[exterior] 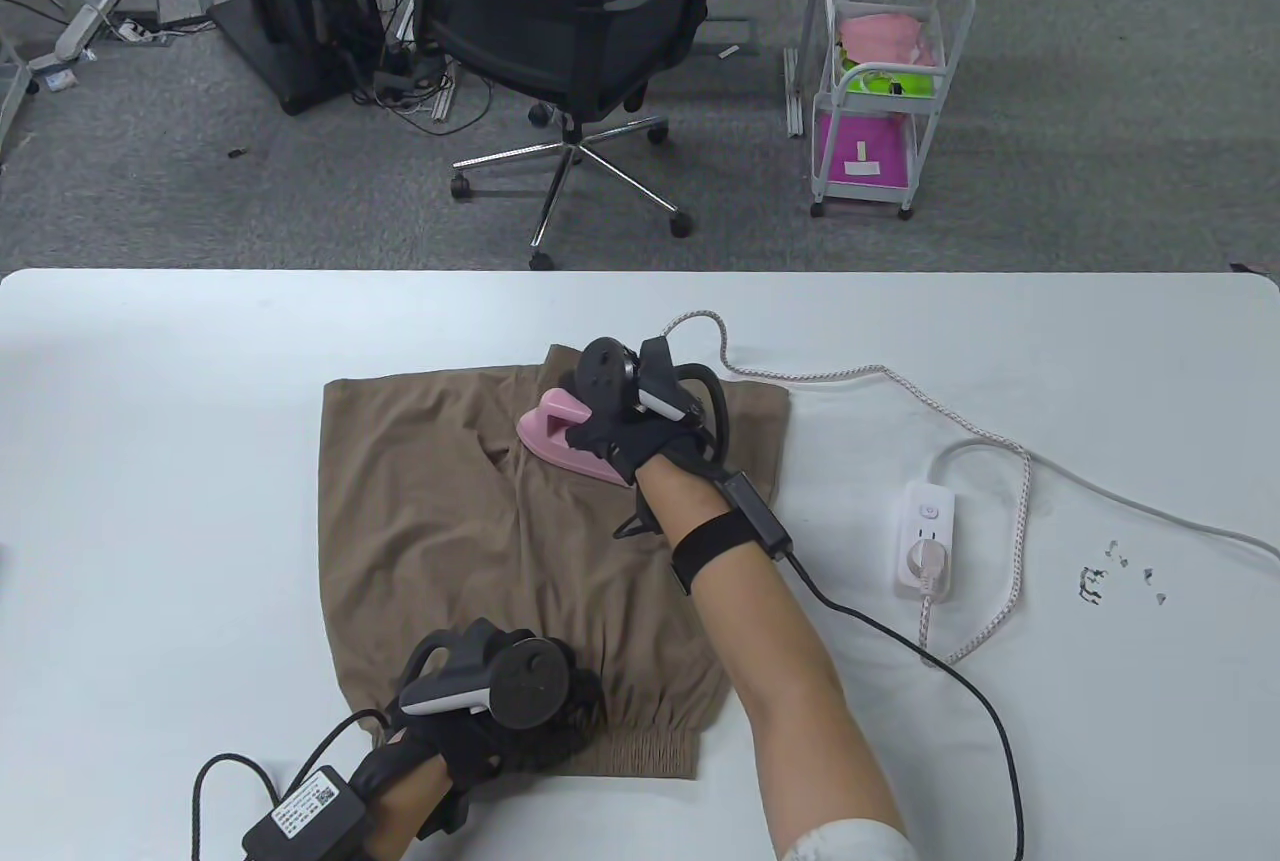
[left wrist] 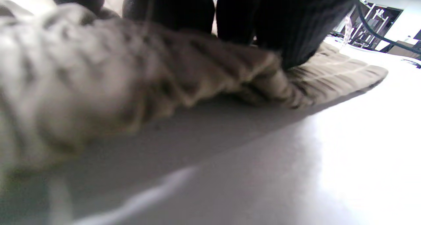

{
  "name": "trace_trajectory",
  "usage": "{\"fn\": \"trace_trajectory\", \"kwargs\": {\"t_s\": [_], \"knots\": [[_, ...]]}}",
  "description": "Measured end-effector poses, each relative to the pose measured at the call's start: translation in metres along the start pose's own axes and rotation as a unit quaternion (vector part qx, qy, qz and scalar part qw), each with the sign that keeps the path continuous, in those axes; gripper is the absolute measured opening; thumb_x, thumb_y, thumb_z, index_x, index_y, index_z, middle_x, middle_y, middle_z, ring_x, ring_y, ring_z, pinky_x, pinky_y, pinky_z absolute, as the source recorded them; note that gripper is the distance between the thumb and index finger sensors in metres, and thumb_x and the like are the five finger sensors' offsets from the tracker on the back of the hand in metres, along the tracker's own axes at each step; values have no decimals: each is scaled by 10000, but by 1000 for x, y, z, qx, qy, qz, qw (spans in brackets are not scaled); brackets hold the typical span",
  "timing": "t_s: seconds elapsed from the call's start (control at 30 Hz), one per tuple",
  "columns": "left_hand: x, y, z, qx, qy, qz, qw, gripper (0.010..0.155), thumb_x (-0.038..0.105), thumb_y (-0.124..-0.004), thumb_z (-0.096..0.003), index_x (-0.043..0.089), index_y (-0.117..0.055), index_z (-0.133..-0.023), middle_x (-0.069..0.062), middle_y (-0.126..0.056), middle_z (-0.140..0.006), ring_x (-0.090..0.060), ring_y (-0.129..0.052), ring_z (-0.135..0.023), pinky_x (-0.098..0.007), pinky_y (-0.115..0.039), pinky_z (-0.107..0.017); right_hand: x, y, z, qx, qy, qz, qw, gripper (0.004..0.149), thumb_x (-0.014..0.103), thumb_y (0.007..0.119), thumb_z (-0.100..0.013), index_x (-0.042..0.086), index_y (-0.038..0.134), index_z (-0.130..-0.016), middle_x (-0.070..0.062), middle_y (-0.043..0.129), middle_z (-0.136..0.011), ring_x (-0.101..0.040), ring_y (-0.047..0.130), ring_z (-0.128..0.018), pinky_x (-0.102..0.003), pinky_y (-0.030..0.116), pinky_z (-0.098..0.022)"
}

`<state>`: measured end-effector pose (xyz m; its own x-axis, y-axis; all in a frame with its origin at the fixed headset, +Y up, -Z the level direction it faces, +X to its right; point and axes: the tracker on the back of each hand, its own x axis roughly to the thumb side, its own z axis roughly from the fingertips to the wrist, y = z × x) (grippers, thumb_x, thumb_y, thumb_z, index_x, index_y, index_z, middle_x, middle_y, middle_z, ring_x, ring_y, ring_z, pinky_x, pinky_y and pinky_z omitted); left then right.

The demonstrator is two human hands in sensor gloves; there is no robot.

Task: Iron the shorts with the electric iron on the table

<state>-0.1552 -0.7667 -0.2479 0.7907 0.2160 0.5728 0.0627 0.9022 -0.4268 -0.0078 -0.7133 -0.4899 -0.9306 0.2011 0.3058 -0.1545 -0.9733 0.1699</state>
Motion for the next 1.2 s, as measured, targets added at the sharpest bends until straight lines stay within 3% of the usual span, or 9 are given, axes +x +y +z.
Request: {"fn": "trace_trajectory", "kwargs": {"t_s": [0.4, 0.53, 0.83, 1.2], "knots": [[0, 0, 0, -2, 2, -2, 1000, 591, 521, -802, -494, 362, -627, -1036, 14, -602, -1080, -289, -646, -942, -630, -543, -752, -71, -12, 40, -8, 47, 13, 999, 627, 512, 940, -473, 414, 683, -1036, 64, 857, -807, -161, 965, -529, -472, 843, -297], [0, 0, -1, -2, 2, -2, 1000, 590, 521, -801, -495, 361, -627, -1036, -8, -601, -1080, -290, -645, -942, -636, -536, -755, -84, -11, 44, -14, 65, -17, 998, 630, 505, 944, -471, 407, 685, -1038, 60, 855, -809, -170, 960, -531, -480, 834, -301], [1, 0, -1, -3, 2, -3, 1000, 589, 521, -800, -496, 362, -626, -1036, 14, -602, -1080, -290, -646, -942, -639, -533, -757, -56, -5, 33, -34, 55, -25, 998, 633, 502, 943, -471, 403, 682, -1039, 62, 850, -813, -175, 956, -532, -484, 829, -302], [1, 0, -1, -3, 3, -4, 1000, 590, 522, -798, -495, 363, -625, -1037, 15, -599, -1081, -289, -645, -943, -639, -532, -757, 17, 7, 12, -29, -11, -13, 999, 641, 509, 934, -478, 399, 666, -1050, 61, 845, -820, -174, 956, -537, -480, 832, -303]]}}
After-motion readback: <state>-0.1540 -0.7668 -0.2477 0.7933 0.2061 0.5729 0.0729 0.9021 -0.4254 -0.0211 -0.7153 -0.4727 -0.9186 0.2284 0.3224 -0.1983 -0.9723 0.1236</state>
